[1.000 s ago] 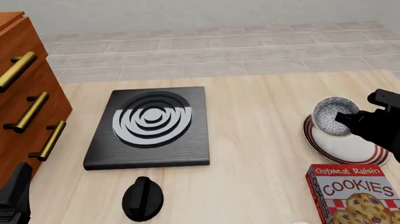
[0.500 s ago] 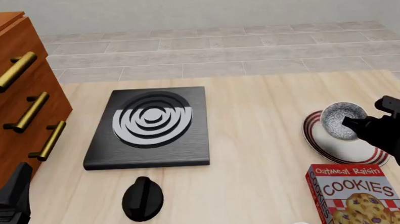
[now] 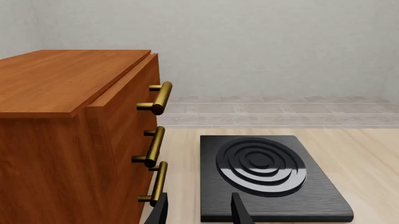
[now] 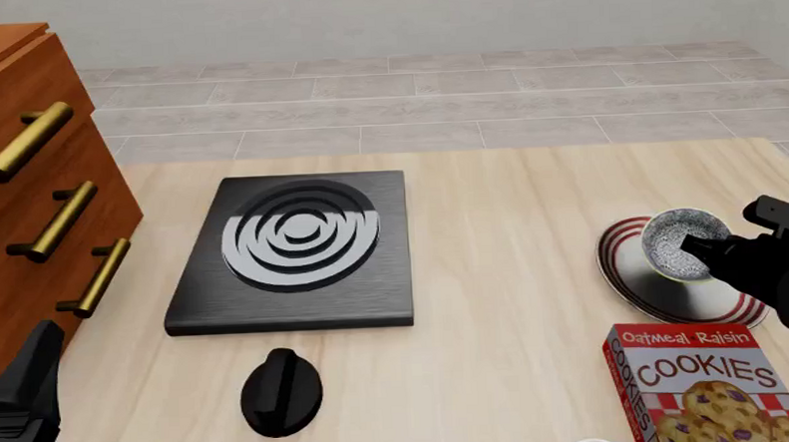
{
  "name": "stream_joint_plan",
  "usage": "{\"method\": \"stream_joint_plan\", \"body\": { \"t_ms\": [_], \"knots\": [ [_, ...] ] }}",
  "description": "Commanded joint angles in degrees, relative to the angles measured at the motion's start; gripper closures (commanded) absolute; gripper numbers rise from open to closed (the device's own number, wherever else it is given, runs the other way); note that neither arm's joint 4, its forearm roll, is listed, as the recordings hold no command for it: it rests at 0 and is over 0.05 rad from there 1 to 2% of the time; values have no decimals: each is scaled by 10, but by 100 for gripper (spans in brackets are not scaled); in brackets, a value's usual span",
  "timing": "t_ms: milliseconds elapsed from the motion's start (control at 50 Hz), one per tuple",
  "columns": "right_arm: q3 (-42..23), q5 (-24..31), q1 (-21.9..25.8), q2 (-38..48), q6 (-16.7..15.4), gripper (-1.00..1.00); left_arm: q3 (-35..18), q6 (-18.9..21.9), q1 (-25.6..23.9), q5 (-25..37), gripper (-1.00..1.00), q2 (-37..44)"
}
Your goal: Pick the akita bowl on the stove and place it on the plate.
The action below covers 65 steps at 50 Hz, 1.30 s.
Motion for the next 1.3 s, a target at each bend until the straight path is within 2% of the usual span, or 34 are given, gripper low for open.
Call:
{"method": "stream_joint_plan", "body": {
  "t_ms": [20,560,580,600,620,660,700,720,780,1040,1080,1100,1120,1140,1180,1300],
  "knots": [
    [-5,-20,-10,31,1,100,0,0,0,0,-100,0],
    [-5,-26,-7,57,-11,100,0,0,0,0,-100,0],
    [-7,-23,-9,56,-12,-100,0,0,0,0,-100,0],
    [20,-44,10,22,5,-100,0,0,0,0,-100,0],
    [6,-27,-1,30,-12,-100,0,0,0,0,-100,0],
    [19,-36,3,4,-3,-100,0,0,0,0,-100,0],
    [23,-30,2,-23,-11,-100,0,0,0,0,-100,0],
    [18,-18,2,-30,-33,-100,0,0,0,0,-100,0],
    [21,-14,4,-42,-24,-100,0,0,0,0,-100,0],
    [29,46,19,-156,-82,-100,0,0,0,0,-100,0],
    [37,56,36,-182,-78,-100,0,0,0,0,-100,0],
    [34,64,34,-188,-100,-100,0,0,0,0,-100,0],
    [36,71,38,-202,-99,-100,0,0,0,0,-100,0],
    [40,75,44,-214,-83,-100,0,0,0,0,-100,0],
    [41,91,49,-238,-96,-100,0,0,0,0,-100,0],
    [51,124,72,-304,-100,-100,0,0,0,0,-100,0]
  ]
}}
